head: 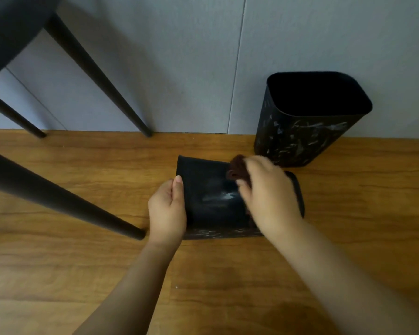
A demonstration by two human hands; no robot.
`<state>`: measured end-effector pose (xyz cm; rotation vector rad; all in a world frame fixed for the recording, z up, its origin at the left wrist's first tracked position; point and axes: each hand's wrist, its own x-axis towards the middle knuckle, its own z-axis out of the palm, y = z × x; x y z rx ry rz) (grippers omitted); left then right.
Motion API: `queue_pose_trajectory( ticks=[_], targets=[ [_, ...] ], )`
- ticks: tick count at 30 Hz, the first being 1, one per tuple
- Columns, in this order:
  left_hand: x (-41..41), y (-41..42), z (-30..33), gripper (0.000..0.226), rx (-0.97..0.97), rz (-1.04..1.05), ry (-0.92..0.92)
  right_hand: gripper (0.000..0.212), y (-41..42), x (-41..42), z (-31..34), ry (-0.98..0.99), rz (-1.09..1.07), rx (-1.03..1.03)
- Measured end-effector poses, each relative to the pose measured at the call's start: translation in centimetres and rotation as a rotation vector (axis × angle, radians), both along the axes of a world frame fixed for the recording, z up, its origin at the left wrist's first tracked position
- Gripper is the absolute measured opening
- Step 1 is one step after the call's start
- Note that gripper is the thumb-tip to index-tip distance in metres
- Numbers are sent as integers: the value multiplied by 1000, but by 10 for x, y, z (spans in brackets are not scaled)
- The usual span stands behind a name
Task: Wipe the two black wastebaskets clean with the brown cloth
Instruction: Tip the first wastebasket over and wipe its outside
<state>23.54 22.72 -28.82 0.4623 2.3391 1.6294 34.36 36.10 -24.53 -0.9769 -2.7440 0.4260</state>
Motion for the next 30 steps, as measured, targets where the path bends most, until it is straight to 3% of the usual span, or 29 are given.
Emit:
queue_pose_trajectory(
  ticks=[3,9,14,20,26,30],
  targets=[
    [0,-3,-2,44,-3,13,0,47,-8,0,-1,17,144,-10],
    [0,-1,0,46,6,15,-8,44,32,24,-14,-11,-219,13],
    [-1,-3,-1,45,17,25,-3,44,16,24,-9,-3,30,-29],
    [-1,-2,2,43,5,21,-1,42,44,43,-15,-20,-230,1],
    [-1,-2,2,43,-1,31,-26,45,22,35,-13,5,-13,-62],
    [-1,-2,2,43,-6,32,-38,43,43,52,-20,22,-221,-50]
  ],
)
